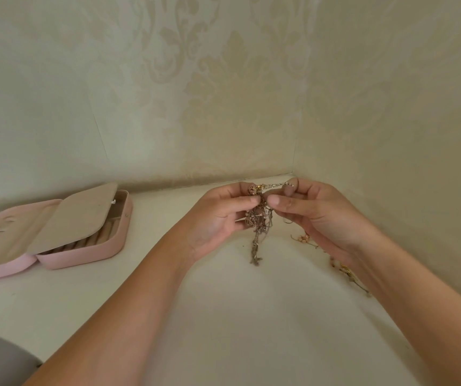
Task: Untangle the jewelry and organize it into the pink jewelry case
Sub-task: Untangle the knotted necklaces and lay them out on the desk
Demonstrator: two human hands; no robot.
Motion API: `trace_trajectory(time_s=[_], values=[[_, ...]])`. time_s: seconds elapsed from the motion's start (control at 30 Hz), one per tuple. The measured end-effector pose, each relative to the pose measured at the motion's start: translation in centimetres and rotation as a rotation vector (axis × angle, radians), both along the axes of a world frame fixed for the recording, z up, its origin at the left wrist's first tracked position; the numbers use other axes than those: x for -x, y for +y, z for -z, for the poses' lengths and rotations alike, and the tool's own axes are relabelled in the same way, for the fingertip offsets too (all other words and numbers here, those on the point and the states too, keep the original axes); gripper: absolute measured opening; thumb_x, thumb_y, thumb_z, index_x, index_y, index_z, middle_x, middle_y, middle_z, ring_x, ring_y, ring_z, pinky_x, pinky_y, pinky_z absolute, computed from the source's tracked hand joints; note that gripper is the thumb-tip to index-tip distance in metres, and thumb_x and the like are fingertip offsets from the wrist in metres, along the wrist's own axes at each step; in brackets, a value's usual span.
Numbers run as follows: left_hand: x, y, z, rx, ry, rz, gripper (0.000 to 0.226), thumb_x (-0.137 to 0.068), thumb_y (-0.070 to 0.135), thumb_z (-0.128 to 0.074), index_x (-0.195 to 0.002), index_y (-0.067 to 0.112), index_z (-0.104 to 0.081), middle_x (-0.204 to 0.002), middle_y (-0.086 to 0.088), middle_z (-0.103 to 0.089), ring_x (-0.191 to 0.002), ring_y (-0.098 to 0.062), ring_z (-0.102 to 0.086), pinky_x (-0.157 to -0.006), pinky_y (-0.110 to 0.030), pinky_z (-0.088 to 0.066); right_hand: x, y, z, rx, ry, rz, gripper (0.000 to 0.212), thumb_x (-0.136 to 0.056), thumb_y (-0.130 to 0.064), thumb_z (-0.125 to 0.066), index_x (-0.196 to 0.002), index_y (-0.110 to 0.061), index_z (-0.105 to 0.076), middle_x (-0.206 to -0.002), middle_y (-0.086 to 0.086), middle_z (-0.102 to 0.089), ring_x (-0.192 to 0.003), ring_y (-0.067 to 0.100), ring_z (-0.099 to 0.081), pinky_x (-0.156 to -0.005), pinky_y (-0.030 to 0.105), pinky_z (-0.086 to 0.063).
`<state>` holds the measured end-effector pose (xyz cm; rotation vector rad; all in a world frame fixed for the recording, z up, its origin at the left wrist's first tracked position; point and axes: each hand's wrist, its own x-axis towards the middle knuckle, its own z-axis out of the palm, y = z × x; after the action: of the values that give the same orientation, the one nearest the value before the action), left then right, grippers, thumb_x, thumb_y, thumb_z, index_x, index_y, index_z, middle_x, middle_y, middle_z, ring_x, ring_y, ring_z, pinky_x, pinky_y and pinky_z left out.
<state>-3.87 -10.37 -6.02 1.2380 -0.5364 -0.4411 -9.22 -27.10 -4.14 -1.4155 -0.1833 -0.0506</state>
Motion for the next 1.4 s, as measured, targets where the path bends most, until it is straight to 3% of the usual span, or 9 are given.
trace_trajectory(time_s=[0.2, 0.37, 0.57, 0.7, 0.83, 0.97, 1.1, 1.23, 1.4], values=[[0.8, -0.2, 0.0, -0.142, -0.113, 0.052, 0.010, -0.077, 0.018, -0.065, -0.080, 0.013, -0.057, -0.076, 0.012, -0.066, -0.071, -0.004, -0.058, -0.072, -0.024, -0.048, 0.1, 0.0, -0.2, -0.046, 0.020, -0.045, 0.009, -0.075, -0.017, -0.065, -0.076, -0.009, -0.060, -0.069, -0.001, -0.064, -0.066, 0.009, -0.061, -0.066, 0.017, -0.050], [0.9, 0.0, -0.2, -0.125, -0.102, 0.083, 0.023, -0.081, 0.019, -0.062, -0.065, 0.015, -0.047, -0.061, 0.011, -0.055, -0.061, -0.007, -0.053, -0.069, -0.026, -0.047, 0.1, -0.5, -0.7, -0.130, 0.051, -0.027, 0.016, -0.074, -0.013, -0.064, -0.088, -0.012, -0.070, -0.071, -0.001, -0.066, -0.065, 0.010, -0.063, -0.069, 0.019, -0.054], [0.2, 0.4, -0.6, 0.036, -0.024, 0.006, 0.016, -0.075, 0.008, -0.065, -0.062, 0.017, -0.068, -0.069, -0.001, -0.063, -0.066, -0.014, -0.061, -0.066, -0.026, -0.054, 0.2, -0.6, -0.7, -0.112, 0.062, 0.005, 0.024, -0.074, -0.013, -0.063, -0.098, -0.010, -0.069, -0.078, -0.001, -0.071, -0.065, 0.008, -0.063, -0.074, 0.019, -0.054], [0.4, 0.4, -0.7, 0.110, 0.093, 0.033, 0.009, -0.072, 0.007, -0.056, -0.066, 0.013, -0.059, -0.064, -0.003, -0.059, -0.053, -0.013, -0.056, -0.061, -0.028, -0.052, 0.3, -0.2, -0.7, -0.075, 0.070, -0.001, 0.024, -0.074, -0.011, -0.063, -0.097, -0.009, -0.068, -0.076, -0.001, -0.071, -0.056, 0.006, -0.059, -0.064, 0.015, -0.051], [0.5, 0.5, -0.8, 0.049, 0.116, 0.025, 0.017, -0.085, 0.013, -0.057, -0.070, 0.019, -0.051, -0.056, 0.005, -0.048, -0.043, -0.006, -0.039, -0.050, -0.019, -0.040, 0.2, -0.1, -0.7, -0.021, 0.066, 0.014, 0.021, -0.081, -0.008, -0.062, -0.101, -0.010, -0.068, -0.075, -0.002, -0.069, -0.058, 0.006, -0.055, -0.065, 0.017, -0.047], [0.7, 0.3, -1.1, 0.026, 0.095, -0.004, 0.009, -0.078, 0.019, -0.055, -0.074, 0.019, -0.047, -0.052, 0.007, -0.045, -0.041, -0.004, -0.035, -0.045, -0.017, -0.028, 0.3, -0.3, -0.8, 0.120, 0.082, 0.022, 0.029, -0.069, -0.014, -0.070, -0.098, -0.015, -0.071, -0.068, -0.005, -0.057, -0.063, 0.009, -0.047, -0.069, 0.020, -0.037], [0.7, 0.2, -1.1, -0.042, 0.061, -0.013, 0.011, -0.085, 0.012, -0.052, -0.077, 0.018, -0.048, -0.056, 0.006, -0.052, -0.041, -0.003, -0.035, -0.041, -0.014, -0.025, 0.4, 0.0, -0.7, 0.380, 0.092, 0.139, 0.012, -0.080, -0.009, -0.072, -0.083, -0.019, -0.075, -0.065, 0.002, -0.047, -0.055, 0.007, -0.039, -0.049, 0.009, -0.032], [0.7, 0.2, -1.2, -0.059, 0.089, -0.057, 0.018, -0.093, 0.005, -0.045, -0.080, 0.016, -0.048, -0.059, 0.004, -0.054, -0.039, -0.004, -0.033, -0.037, -0.013, -0.026, 0.3, 0.0, -0.7, 0.371, 0.061, 0.214, 0.014, -0.084, -0.004, -0.066, -0.084, -0.014, -0.075, -0.050, -0.007, -0.048, -0.047, 0.004, -0.039, -0.046, 0.008, -0.033], [0.3, 0.4, -0.9, -0.118, 0.148, -0.117, 0.016, -0.093, 0.002, -0.048, -0.082, 0.014, -0.050, -0.062, 0.001, -0.057, -0.039, -0.005, -0.037, -0.036, -0.014, -0.027, 0.2, -0.2, -0.5, 0.351, 0.055, 0.228, 0.003, -0.083, -0.011, -0.071, -0.081, -0.013, -0.073, -0.054, -0.008, -0.057, -0.050, 0.002, -0.050, -0.050, 0.010, -0.039]])
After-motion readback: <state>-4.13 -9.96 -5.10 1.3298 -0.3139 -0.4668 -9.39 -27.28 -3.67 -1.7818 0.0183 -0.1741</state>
